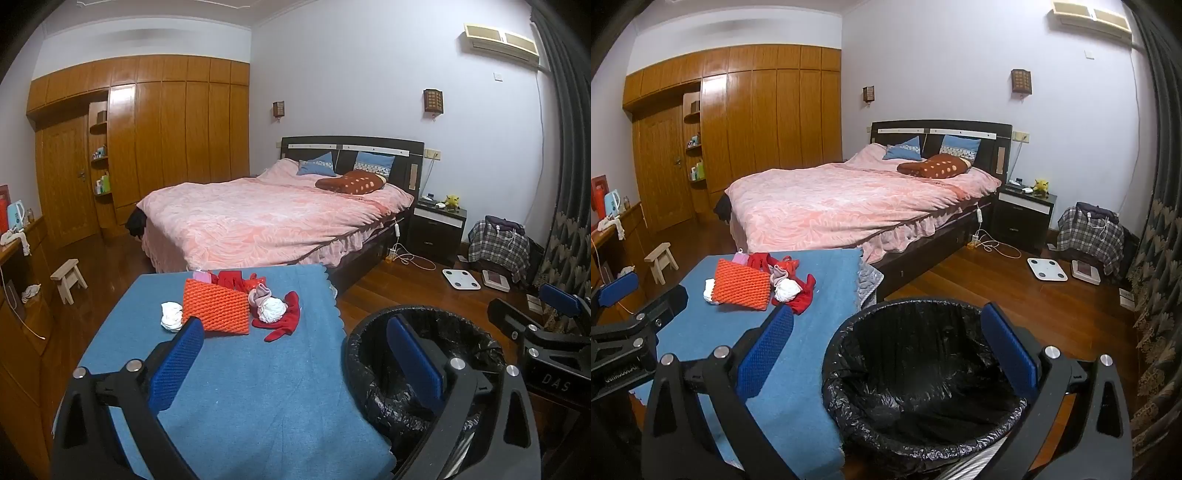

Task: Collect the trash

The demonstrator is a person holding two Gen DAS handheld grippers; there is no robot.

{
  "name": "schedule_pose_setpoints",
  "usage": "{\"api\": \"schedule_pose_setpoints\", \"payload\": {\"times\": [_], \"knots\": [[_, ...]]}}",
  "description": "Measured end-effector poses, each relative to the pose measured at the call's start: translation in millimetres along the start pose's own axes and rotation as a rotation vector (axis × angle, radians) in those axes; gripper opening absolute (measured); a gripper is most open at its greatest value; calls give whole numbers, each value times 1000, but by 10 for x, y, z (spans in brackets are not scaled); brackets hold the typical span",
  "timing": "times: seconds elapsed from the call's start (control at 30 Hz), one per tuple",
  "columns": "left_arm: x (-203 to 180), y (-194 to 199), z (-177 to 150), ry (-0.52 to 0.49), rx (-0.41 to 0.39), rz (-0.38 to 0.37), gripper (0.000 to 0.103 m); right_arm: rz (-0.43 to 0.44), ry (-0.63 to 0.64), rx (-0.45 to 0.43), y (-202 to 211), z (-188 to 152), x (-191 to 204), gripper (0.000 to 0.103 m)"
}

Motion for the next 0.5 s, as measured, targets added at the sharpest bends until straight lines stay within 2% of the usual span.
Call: {"api": "schedule_pose_setpoints", "payload": {"times": [0.5], "knots": [[35, -60, -45, 0, 4, -1, 97, 0, -1, 1, 1, -1, -2, 98]]}}
Point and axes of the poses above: each gripper's, at about its wrist camera, not at the fingertips, and y roughly against the way its jaws point, x to its left, z to its top, the point moved 8 cm from there along -y, roughly the way its jaws point, and after that the axes turned 2 degrees about x, right-handed, at the moved point
